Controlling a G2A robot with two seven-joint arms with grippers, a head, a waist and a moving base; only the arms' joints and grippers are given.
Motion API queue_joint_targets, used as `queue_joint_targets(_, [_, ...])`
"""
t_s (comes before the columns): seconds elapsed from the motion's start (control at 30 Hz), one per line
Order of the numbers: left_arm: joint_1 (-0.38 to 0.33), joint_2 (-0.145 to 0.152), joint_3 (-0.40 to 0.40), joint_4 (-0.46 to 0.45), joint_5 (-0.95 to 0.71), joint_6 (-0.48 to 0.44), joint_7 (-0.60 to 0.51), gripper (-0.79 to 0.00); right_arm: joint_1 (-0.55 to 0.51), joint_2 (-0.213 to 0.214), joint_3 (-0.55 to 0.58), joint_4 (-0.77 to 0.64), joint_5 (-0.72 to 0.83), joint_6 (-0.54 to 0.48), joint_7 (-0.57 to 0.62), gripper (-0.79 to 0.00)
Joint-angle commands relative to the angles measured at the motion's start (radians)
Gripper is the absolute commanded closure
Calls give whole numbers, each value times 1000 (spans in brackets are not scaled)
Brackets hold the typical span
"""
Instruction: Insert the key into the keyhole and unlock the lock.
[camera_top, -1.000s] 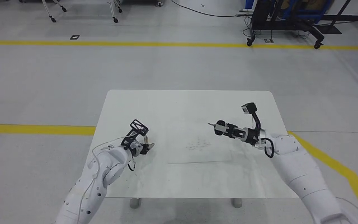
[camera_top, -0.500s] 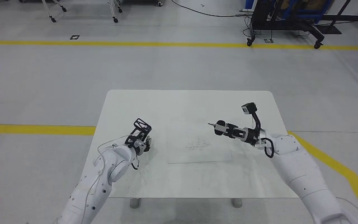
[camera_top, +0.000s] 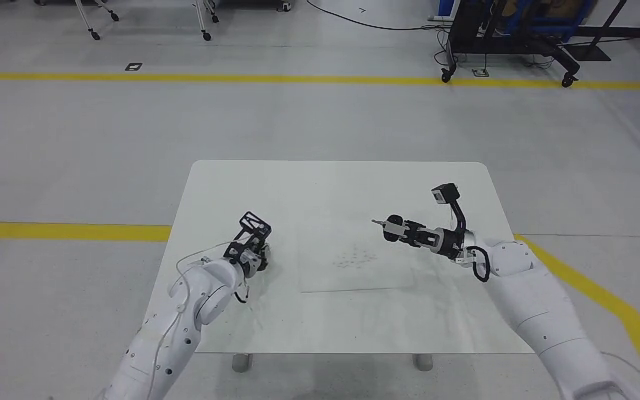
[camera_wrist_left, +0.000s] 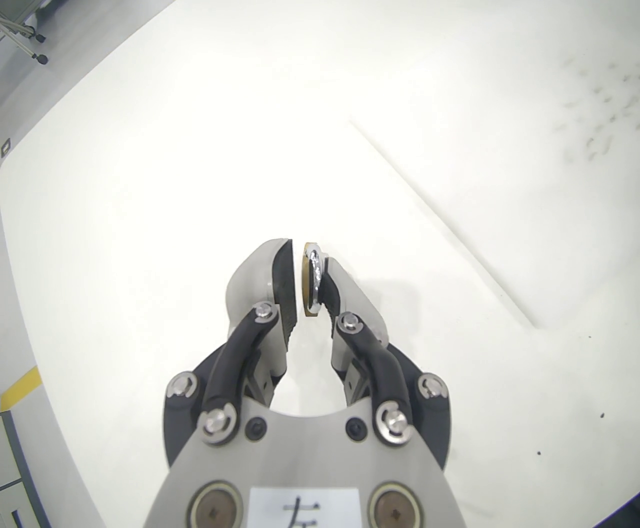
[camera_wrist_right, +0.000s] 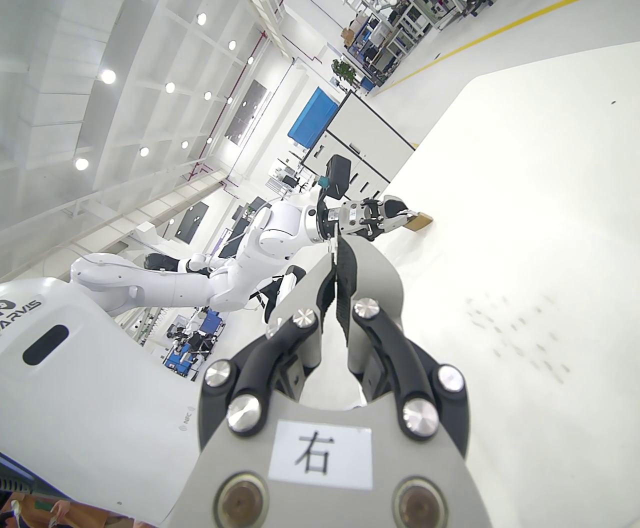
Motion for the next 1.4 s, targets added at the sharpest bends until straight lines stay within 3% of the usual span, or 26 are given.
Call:
queue_joint_targets(0.0, [1, 0, -4, 0, 0, -2, -3, 0, 0, 0, 0, 0, 0, 0, 0, 0])
queue_joint_targets(0.13, [7, 1, -12, -4, 1, -3, -6, -46, 0, 0, 0, 0, 0, 0, 0, 0])
queue_joint_targets(0.2, [10, 1, -12, -6, 3, -1, -7, 0, 0, 0, 0, 0, 0, 0, 0, 0])
queue_joint_targets(0.37, [12, -2, -10, -6, 3, -4, 1, 0, 0, 0, 0, 0, 0, 0, 0, 0])
queue_joint_targets(0.63, [27, -3, -63, -18, -101, -18, 153, 0, 0, 0, 0, 0, 0, 0, 0, 0])
queue_joint_targets(0.9, [31, -3, -64, -23, -108, -24, 165, 0, 0, 0, 0, 0, 0, 0, 0, 0])
queue_joint_targets(1.0, [30, -18, -87, 22, -458, -70, 163, 0, -7, -7, -16, -21, -4, 21, -49, 0])
queue_joint_targets(1.07, [-2, -28, -97, 82, -737, -105, 99, 0, -2, -20, -46, -25, -7, 29, -101, 0])
queue_joint_targets(1.17, [-53, -42, -88, 159, -1009, -131, 20, 0, 25, -44, -101, -8, -14, 30, -156, 0])
queue_joint_targets(1.37, [-158, -62, -56, 290, -1292, -150, -95, 0, 101, -90, -183, 63, -23, 15, -252, 0])
